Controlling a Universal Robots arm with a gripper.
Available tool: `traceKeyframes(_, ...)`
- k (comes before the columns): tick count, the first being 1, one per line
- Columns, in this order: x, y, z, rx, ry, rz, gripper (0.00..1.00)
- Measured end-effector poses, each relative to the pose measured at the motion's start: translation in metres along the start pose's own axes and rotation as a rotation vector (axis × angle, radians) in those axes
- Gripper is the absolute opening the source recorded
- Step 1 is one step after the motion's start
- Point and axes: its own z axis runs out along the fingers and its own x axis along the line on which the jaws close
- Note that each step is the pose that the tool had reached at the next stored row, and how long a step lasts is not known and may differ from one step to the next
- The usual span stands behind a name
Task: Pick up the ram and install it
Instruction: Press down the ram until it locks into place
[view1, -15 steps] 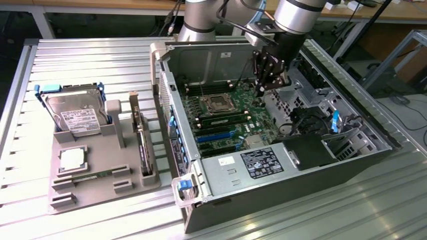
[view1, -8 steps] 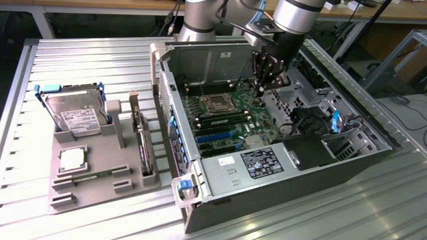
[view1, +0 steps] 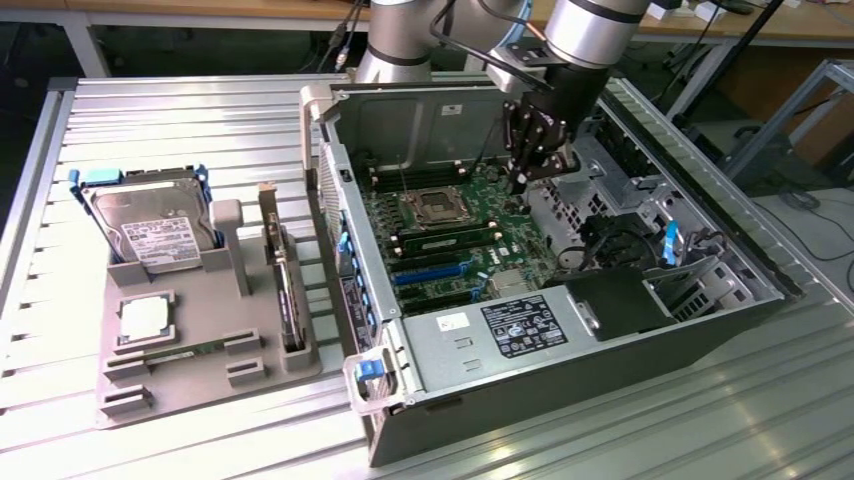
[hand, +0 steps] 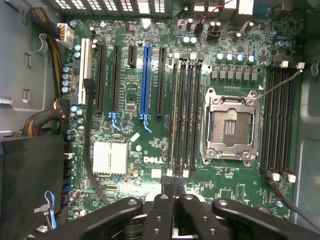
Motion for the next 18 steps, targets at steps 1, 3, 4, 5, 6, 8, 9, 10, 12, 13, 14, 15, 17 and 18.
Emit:
traceKeyframes(1,0.0000,0.0001,0.0000,0.0000,0.0001,0.000,0.11)
traceKeyframes(3,0.0000,0.0003,0.0000,0.0000,0.0003,0.000,0.11)
traceKeyframes(4,-0.0001,0.0009,0.0001,0.0001,0.0003,0.000,0.11)
traceKeyframes(5,-0.0001,0.0016,0.0001,0.0002,0.0003,0.000,0.11)
traceKeyframes(6,-0.0001,0.0016,0.0001,0.0002,0.0003,0.000,0.11)
traceKeyframes(8,-0.0001,0.0017,0.0001,0.0002,0.0003,0.000,0.11)
traceKeyframes(9,-0.0001,0.0017,0.0001,0.0002,0.0003,0.000,0.11)
traceKeyframes(10,-0.0001,0.0017,0.0001,0.0002,0.0003,0.000,0.11)
traceKeyframes(12,-0.0001,0.0017,0.0001,0.0002,0.0003,0.000,0.11)
traceKeyframes(13,-0.0001,0.0017,0.0001,0.0002,0.0003,0.000,0.11)
traceKeyframes(14,-0.0001,0.0017,0.0001,0.0002,0.0003,0.000,0.11)
traceKeyframes(15,-0.0001,0.0017,0.0001,0.0002,0.0003,0.000,0.11)
traceKeyframes(17,-0.0001,0.0017,0.0001,0.0002,0.0003,0.000,0.11)
traceKeyframes(18,-0.0001,0.0017,0.0001,0.0002,0.0003,0.000,0.11)
